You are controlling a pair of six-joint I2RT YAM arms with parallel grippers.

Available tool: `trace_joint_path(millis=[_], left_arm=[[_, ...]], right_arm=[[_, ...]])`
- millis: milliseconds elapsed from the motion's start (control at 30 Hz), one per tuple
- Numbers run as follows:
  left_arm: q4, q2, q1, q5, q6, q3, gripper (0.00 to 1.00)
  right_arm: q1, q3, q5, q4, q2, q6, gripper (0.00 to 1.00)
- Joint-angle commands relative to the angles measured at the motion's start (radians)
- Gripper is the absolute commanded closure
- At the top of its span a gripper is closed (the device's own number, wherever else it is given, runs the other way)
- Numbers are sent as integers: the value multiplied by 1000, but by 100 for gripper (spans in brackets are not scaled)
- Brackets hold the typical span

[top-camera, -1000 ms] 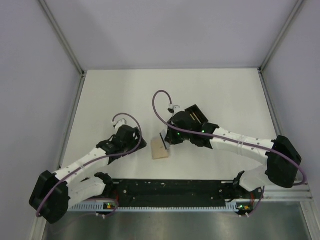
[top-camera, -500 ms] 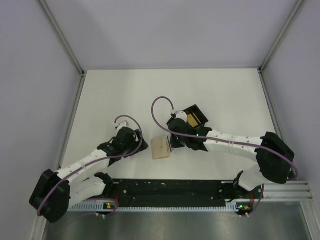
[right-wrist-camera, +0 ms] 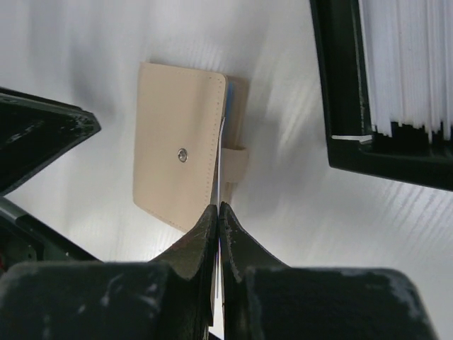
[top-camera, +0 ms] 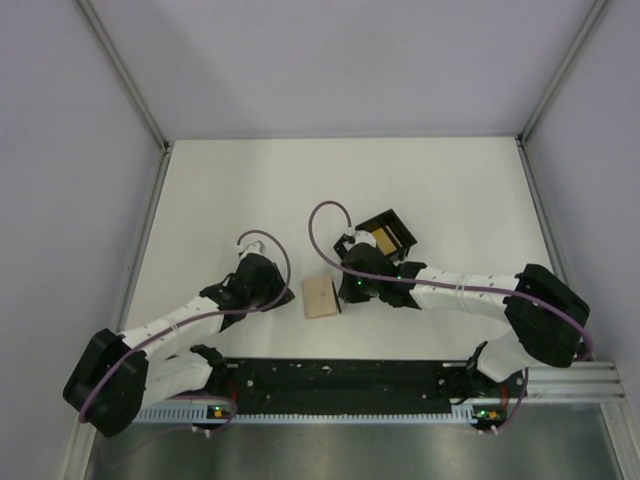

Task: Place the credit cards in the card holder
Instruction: Open the card holder at the center of the board.

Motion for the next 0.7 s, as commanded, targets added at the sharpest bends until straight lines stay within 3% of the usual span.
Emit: trace_joint_path(millis=[0, 467, 667], left_arm=[[62, 39, 0, 31, 19, -5, 61], [154, 123, 0, 104, 24, -34, 99], [157, 140, 0, 100, 26, -29, 100]], right_arm=[[-4, 13, -67, 103, 1, 5, 100], [5, 57, -239, 253, 42, -3, 100], [38, 78, -269, 307, 105, 16, 100]])
